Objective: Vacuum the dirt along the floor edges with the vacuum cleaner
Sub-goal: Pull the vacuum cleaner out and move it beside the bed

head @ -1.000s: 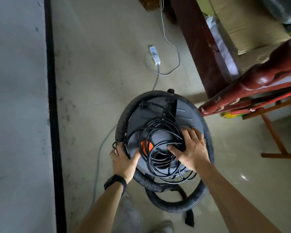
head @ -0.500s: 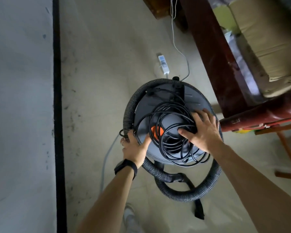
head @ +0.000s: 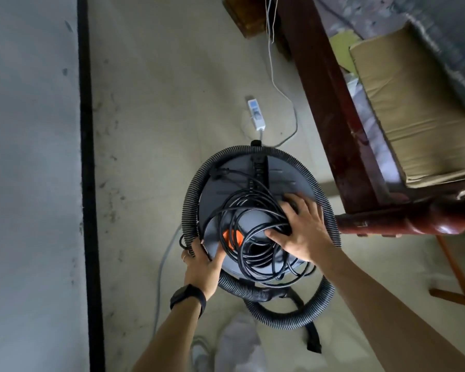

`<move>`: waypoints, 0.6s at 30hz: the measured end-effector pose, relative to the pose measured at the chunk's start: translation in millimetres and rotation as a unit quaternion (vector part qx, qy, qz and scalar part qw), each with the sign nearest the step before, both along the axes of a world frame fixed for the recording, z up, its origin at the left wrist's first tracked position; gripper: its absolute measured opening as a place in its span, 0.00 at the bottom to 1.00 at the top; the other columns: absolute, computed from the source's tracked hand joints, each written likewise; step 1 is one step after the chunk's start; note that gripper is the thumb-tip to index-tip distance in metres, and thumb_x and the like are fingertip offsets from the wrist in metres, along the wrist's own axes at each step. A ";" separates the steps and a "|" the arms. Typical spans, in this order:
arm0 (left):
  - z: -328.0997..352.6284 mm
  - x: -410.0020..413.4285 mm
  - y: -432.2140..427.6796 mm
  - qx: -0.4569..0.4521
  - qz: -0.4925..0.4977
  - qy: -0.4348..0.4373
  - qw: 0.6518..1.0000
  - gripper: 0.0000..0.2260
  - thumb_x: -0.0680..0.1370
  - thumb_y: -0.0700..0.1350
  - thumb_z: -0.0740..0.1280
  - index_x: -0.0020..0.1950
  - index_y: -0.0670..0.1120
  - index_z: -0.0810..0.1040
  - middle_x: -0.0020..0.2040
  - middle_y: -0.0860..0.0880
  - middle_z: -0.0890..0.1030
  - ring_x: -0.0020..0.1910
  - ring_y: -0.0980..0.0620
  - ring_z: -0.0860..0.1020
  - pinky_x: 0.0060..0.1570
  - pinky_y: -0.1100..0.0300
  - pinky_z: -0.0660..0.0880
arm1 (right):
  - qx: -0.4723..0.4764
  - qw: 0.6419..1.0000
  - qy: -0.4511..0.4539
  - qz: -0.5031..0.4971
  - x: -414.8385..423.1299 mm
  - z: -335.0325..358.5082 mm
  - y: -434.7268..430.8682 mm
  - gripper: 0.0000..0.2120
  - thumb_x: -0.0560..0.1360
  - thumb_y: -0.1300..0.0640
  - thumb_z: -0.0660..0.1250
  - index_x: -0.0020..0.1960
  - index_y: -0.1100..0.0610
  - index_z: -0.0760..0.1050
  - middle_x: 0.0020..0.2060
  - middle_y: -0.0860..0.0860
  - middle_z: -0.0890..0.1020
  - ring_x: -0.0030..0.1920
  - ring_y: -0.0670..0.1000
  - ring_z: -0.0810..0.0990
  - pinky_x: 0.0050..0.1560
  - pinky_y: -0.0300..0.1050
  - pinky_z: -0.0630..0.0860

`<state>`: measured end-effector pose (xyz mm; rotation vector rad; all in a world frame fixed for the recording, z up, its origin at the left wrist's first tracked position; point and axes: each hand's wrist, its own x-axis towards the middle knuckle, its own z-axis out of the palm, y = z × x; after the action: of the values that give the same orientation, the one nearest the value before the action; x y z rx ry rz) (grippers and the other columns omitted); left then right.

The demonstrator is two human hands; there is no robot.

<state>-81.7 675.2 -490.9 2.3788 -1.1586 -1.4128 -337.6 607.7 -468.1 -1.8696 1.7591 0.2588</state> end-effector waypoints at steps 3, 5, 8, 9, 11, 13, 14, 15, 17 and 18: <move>14.3 2.8 -5.9 0.057 -0.018 -0.002 0.998 0.45 0.67 0.74 0.55 0.76 0.49 0.55 0.73 0.40 0.62 0.68 0.37 0.67 0.64 0.45 0.67 | 0.037 0.999 0.003 0.015 1.9 6.9 -6.2 0.40 0.75 0.23 0.57 0.80 0.41 0.55 0.82 0.48 0.50 0.81 0.58 0.43 0.79 0.73 0.45; 28.6 9.2 -16.2 0.097 -0.031 0.012 0.995 0.48 0.64 0.79 0.54 0.77 0.53 0.53 0.70 0.39 0.68 0.65 0.37 0.71 0.62 0.45 0.71 | 0.062 0.997 0.024 0.026 4.0 11.5 -8.9 0.40 0.75 0.23 0.54 0.81 0.40 0.52 0.83 0.48 0.48 0.82 0.59 0.41 0.79 0.73 0.41; 56.6 21.9 -36.4 0.141 -0.123 0.012 0.982 0.41 0.69 0.75 0.62 0.74 0.56 0.56 0.62 0.46 0.78 0.56 0.43 0.77 0.54 0.51 0.75 | 0.098 0.994 0.049 0.028 9.0 23.2 -11.9 0.39 0.77 0.24 0.54 0.82 0.39 0.50 0.83 0.49 0.46 0.83 0.58 0.40 0.78 0.72 0.38; 65.4 26.7 -44.0 0.142 -0.161 -0.005 0.977 0.35 0.72 0.68 0.65 0.73 0.54 0.58 0.61 0.47 0.79 0.55 0.44 0.78 0.54 0.51 0.76 | 0.099 0.994 0.037 0.009 12.8 28.8 -9.3 0.37 0.78 0.28 0.57 0.82 0.39 0.51 0.83 0.49 0.47 0.83 0.58 0.42 0.78 0.71 0.39; 82.3 35.0 -59.8 0.138 -0.232 -0.054 0.961 0.29 0.75 0.59 0.65 0.72 0.51 0.62 0.59 0.45 0.80 0.54 0.44 0.79 0.54 0.52 0.76 | 0.063 0.995 -0.024 -0.069 22.3 44.0 3.5 0.32 0.80 0.42 0.67 0.81 0.43 0.61 0.82 0.52 0.56 0.81 0.60 0.53 0.81 0.68 0.47; 101.6 40.4 -77.0 0.133 -0.258 -0.059 0.955 0.28 0.77 0.58 0.65 0.74 0.50 0.63 0.62 0.45 0.79 0.57 0.45 0.78 0.55 0.55 0.75 | -0.007 0.982 -0.092 -0.164 33.5 58.8 21.6 0.29 0.75 0.59 0.71 0.75 0.53 0.72 0.74 0.57 0.71 0.73 0.65 0.68 0.75 0.65 0.65; 111.6 42.6 -85.8 0.129 -0.254 -0.046 0.957 0.28 0.77 0.58 0.65 0.74 0.49 0.64 0.64 0.46 0.79 0.59 0.45 0.78 0.57 0.56 0.75 | -0.021 0.972 -0.111 -0.205 39.0 66.0 29.2 0.28 0.72 0.64 0.70 0.73 0.57 0.74 0.67 0.60 0.77 0.68 0.66 0.73 0.69 0.64 0.71; 121.2 45.9 -93.7 0.121 -0.251 -0.036 0.960 0.27 0.78 0.57 0.65 0.74 0.49 0.65 0.65 0.46 0.78 0.59 0.45 0.78 0.58 0.57 0.74 | -0.010 0.964 -0.119 -0.239 44.4 75.2 35.0 0.28 0.71 0.66 0.68 0.71 0.59 0.74 0.60 0.61 0.80 0.61 0.65 0.77 0.62 0.61 0.76; 139.7 51.6 -108.5 0.087 -0.268 -0.031 0.959 0.26 0.79 0.56 0.65 0.74 0.49 0.65 0.66 0.46 0.77 0.62 0.45 0.77 0.59 0.58 0.72 | 0.026 0.955 -0.118 -0.270 53.6 98.7 42.2 0.24 0.73 0.65 0.66 0.69 0.57 0.71 0.45 0.56 0.80 0.46 0.60 0.78 0.46 0.52 0.76; 148.9 54.3 -114.6 0.057 -0.281 -0.029 0.958 0.26 0.79 0.55 0.65 0.74 0.49 0.65 0.66 0.45 0.77 0.63 0.45 0.76 0.60 0.58 0.71 | 0.033 0.951 -0.131 -0.279 57.5 111.9 45.5 0.20 0.75 0.64 0.66 0.65 0.55 0.70 0.41 0.53 0.79 0.41 0.59 0.77 0.42 0.49 0.74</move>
<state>-27.3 560.6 -342.0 2.2728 -1.9301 -1.5988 -280.2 653.3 -356.2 -1.2221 1.9675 -0.1402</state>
